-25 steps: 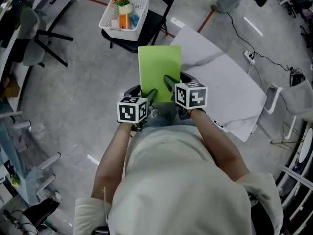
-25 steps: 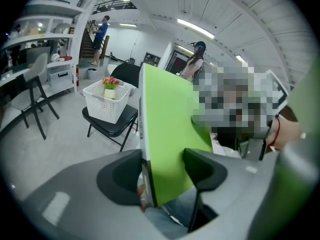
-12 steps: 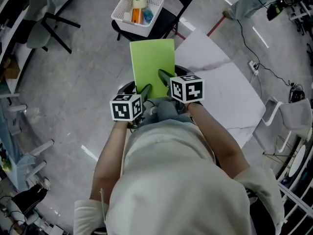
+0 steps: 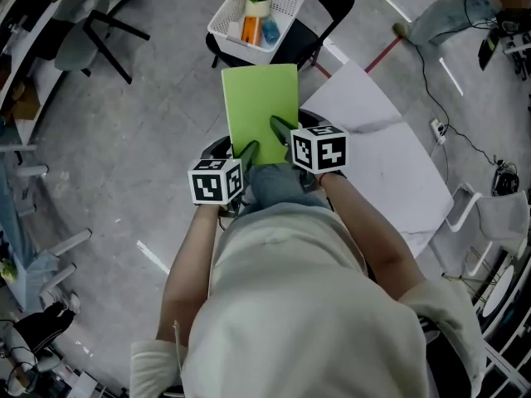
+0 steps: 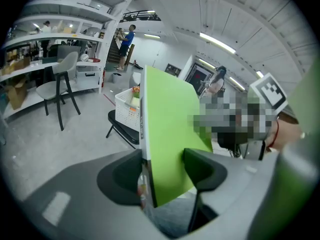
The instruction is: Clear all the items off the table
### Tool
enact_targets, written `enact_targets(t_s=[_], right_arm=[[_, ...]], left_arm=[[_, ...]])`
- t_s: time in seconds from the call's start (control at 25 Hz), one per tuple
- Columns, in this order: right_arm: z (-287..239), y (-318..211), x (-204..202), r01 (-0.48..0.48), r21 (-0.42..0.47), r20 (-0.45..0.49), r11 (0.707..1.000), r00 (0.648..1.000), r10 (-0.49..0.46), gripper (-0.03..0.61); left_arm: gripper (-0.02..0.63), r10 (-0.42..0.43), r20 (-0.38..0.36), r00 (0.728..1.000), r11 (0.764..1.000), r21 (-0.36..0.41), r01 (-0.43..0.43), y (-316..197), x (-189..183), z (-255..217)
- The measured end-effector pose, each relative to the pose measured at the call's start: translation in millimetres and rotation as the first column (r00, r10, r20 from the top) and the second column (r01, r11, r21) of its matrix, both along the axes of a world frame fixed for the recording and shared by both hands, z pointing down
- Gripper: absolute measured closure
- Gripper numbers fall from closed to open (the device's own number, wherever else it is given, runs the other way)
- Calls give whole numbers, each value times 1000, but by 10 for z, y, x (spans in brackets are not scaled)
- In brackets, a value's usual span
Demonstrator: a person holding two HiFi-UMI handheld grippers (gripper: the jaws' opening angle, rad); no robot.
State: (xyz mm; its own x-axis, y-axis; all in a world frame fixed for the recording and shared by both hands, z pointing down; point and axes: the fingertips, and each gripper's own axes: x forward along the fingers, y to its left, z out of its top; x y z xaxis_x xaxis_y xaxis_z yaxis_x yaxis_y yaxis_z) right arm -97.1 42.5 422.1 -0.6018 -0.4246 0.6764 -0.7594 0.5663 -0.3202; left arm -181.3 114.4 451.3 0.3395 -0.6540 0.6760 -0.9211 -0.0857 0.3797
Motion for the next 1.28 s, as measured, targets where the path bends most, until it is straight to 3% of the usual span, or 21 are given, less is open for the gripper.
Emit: enact_targets(t_s=[0.68, 1.28], right_arm=[[89, -1323, -638, -15, -45, -6, 999, 1000, 14, 336], [263, -2192, -782, -93, -95, -12, 991, 996, 92, 337]], left_arm=[[351, 20, -17, 1000, 999, -43, -21, -1325, -658, 43], [350, 118, 4, 993, 990, -73, -117, -2286, -876, 172]])
